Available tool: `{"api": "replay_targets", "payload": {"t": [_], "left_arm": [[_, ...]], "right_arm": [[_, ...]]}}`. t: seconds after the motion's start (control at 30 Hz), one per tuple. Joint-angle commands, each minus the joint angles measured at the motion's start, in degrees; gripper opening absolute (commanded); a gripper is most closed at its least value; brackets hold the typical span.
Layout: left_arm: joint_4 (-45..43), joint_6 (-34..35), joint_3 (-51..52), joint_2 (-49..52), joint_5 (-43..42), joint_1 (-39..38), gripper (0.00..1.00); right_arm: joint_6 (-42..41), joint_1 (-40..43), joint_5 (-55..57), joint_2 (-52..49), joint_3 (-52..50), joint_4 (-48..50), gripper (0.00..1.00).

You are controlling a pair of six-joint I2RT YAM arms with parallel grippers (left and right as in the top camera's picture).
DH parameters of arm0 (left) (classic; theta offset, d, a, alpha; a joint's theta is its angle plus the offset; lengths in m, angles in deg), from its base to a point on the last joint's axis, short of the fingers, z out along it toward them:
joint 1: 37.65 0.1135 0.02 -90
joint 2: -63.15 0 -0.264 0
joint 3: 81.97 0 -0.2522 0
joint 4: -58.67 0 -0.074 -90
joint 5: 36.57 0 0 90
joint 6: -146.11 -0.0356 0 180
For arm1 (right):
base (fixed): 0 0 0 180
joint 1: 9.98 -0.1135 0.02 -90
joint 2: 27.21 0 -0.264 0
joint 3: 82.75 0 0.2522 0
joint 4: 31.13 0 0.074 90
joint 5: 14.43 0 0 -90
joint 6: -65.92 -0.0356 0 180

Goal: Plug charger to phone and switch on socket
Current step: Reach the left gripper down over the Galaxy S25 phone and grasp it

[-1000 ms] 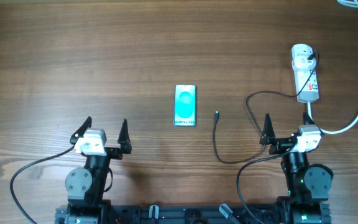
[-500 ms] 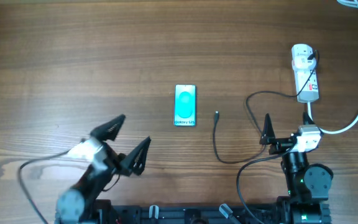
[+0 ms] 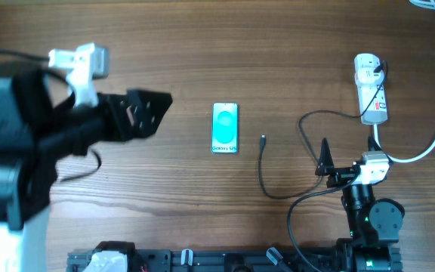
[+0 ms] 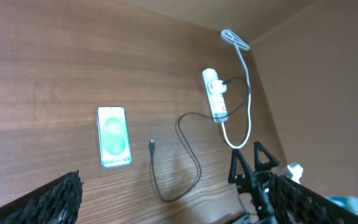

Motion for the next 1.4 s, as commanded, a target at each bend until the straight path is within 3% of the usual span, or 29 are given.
{"api": "replay_targets", "payload": {"t": [0.0,0.1,0.2,0.33,0.53,0.7,1.37], "left_arm": [[4.98,9.49,-3.82,8.61,11.87,-7.82,0.99],[8.85,16.15,-5.95,19.61,26.40,-19.04,0.99],[8.72,18.18,-7.04,29.14,31.23,-24.04,1.00],[2.36,18.62,-7.02,42.32,30.80,-27.04,1.00],[-3.19,18.34,-6.93,53.24,29.59,-29.59,1.00],[-6.05,13.57,-6.86,57.77,29.53,-29.53,1.00],[-10.86,13.62,-2.43,63.34,32.33,-29.59,1.00]], "right_arm": [[0.57,-0.33,0.35,0.37,-0.07,0.15,1.00],[0.59,-0.33,0.35,0.35,-0.07,0.15,1.00],[0.57,-0.33,0.35,0.35,-0.07,0.15,1.00],[0.57,-0.33,0.35,0.35,-0.07,0.15,1.00],[0.57,-0.33,0.35,0.37,-0.07,0.15,1.00],[0.57,-0.33,0.35,0.35,-0.07,0.15,1.00],[0.57,-0.33,0.35,0.35,-0.07,0.15,1.00]]}}
